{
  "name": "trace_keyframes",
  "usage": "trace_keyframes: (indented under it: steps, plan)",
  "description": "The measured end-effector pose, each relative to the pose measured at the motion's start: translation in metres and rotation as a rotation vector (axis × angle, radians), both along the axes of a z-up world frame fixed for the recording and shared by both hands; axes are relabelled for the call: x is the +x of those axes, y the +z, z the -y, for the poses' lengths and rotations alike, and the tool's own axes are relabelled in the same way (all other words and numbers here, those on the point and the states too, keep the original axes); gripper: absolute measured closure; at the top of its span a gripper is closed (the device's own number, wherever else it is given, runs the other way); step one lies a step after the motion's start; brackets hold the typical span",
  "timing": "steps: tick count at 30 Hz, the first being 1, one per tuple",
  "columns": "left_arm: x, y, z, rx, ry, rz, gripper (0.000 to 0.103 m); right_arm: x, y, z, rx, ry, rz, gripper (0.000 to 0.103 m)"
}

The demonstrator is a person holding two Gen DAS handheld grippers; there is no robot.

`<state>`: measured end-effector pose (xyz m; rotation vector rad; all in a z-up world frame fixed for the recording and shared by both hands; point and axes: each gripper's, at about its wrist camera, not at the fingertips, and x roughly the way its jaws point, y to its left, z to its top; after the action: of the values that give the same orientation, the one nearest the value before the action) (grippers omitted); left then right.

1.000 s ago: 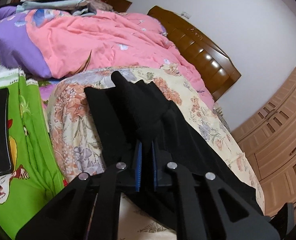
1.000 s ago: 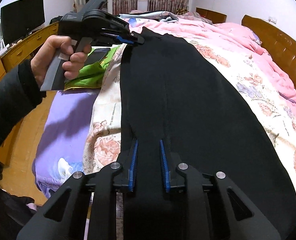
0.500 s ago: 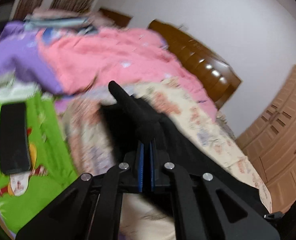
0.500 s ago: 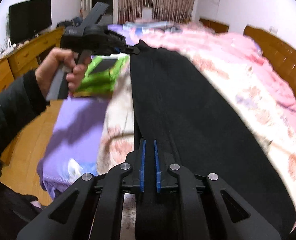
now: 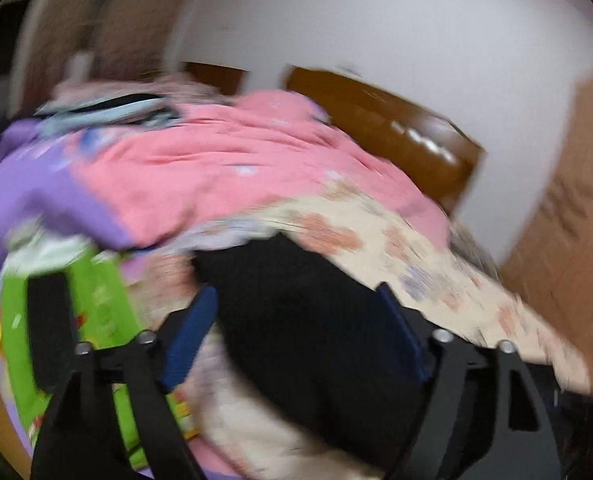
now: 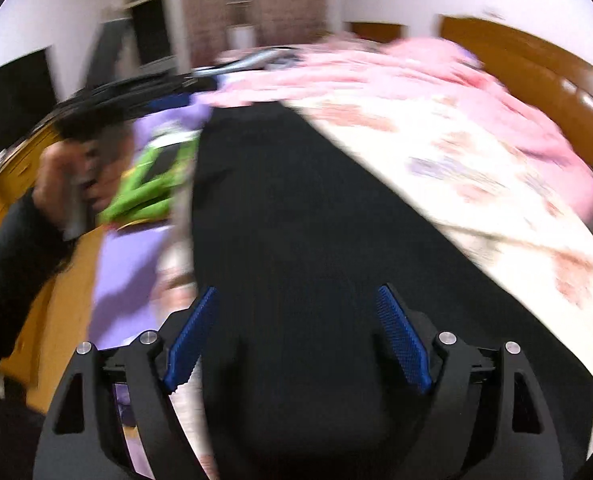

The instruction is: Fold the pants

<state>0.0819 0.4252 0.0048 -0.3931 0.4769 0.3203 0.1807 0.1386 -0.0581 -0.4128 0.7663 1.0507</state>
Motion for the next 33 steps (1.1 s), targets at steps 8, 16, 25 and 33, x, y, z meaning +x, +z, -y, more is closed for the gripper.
trace_keyframes:
  steps: [8, 16, 25, 33]
  plan:
    - [0.134, -0.042, 0.044, 0.074, -0.172, -0.256, 0.015, 0.048, -0.028, 0.03, -0.19, -0.236, 0.095, 0.015]
    - [0.161, -0.09, 0.048, 0.139, -0.14, -0.407, 0.007, 0.078, -0.032, 0.083, -0.186, -0.383, 0.114, 0.007]
    - [0.16, -0.088, 0.05, 0.15, -0.132, -0.387, 0.005, 0.128, -0.031, 0.14, -0.052, -0.549, -0.066, 0.007]
    - [0.159, -0.087, 0.052, 0.175, -0.131, -0.378, 0.005, 0.102, -0.017, 0.144, -0.024, -0.594, -0.077, 0.006]
